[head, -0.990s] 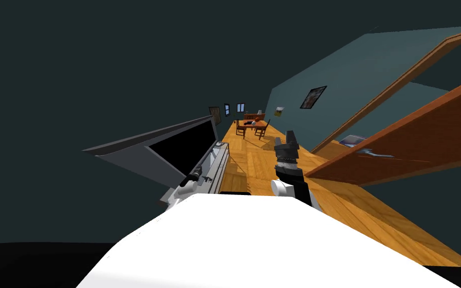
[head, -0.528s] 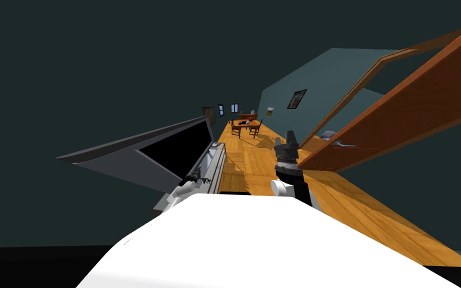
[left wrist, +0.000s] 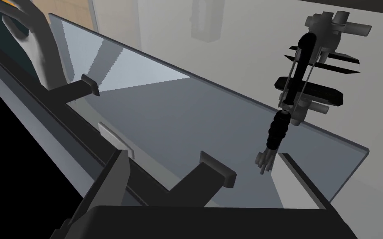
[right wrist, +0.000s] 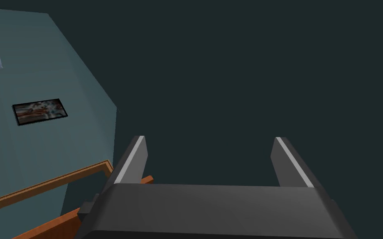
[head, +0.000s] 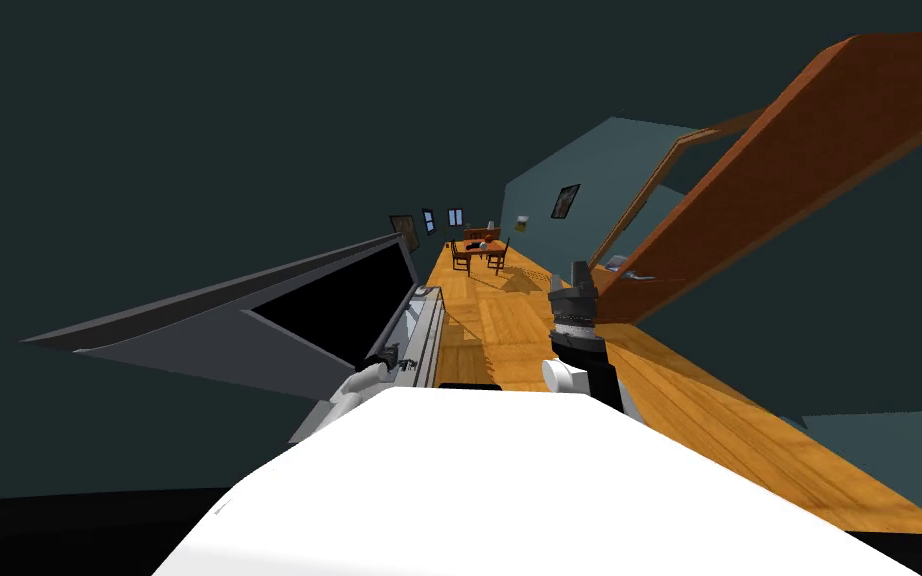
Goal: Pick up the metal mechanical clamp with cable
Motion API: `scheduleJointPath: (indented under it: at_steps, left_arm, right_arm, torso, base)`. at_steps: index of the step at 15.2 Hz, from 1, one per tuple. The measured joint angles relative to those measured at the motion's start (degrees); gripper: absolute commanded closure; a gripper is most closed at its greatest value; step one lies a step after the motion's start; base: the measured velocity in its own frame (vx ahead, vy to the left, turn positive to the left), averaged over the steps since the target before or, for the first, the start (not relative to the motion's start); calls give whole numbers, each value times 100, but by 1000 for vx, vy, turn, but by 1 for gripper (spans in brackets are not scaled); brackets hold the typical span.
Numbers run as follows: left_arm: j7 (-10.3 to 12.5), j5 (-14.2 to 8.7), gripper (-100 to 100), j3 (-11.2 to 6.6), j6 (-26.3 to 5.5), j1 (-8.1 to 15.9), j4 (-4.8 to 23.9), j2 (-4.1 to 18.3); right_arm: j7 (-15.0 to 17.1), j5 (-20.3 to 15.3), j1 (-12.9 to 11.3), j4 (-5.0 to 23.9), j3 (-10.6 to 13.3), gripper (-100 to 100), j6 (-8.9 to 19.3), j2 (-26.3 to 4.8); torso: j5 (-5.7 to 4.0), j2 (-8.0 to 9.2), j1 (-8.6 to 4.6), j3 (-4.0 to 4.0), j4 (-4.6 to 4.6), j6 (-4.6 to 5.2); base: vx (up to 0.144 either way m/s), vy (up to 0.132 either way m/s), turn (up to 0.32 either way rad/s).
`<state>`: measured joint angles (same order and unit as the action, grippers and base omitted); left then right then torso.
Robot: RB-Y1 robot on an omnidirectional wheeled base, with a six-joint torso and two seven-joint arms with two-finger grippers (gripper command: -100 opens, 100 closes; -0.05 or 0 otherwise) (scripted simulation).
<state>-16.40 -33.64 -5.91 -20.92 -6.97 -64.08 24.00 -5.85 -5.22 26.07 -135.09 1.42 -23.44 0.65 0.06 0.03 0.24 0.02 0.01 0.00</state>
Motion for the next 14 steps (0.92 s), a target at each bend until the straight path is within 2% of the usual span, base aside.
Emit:
scheduleJointPath:
  at_steps: [3, 9, 12, 14]
  left_arm:
    - [-76, -202, -100, -54, -350, 146, 321, 107]
    - [-248, -540, -100, -113, -835, 357, 959, 216]
    - [-236, -590, -100, -161, -1101, 406, 1093, 250]
    - [-322, -736, -100, -173, -1226, 498, 1342, 293]
  right_arm:
    - [0, 0, 0, 0, 0, 0, 0, 0]
    - [0, 0, 0, 0, 0, 0, 0, 0]
    - [0, 0, 1, 0, 0, 0, 0, 0]
    - [0, 0, 0, 0, 0, 0, 0, 0]
  torso:
    - [1, 1, 5, 1, 1, 2]
    - [1, -8, 3, -5, -2, 0]
    - [0, -9, 1, -5, -2, -1]
    - [0, -10, 1, -6, -2, 1]
  base:
    - [-49, 33, -220]
    - [-31, 23, -180]
    - [-29, 18, -167]
    - [-27, 21, -251]
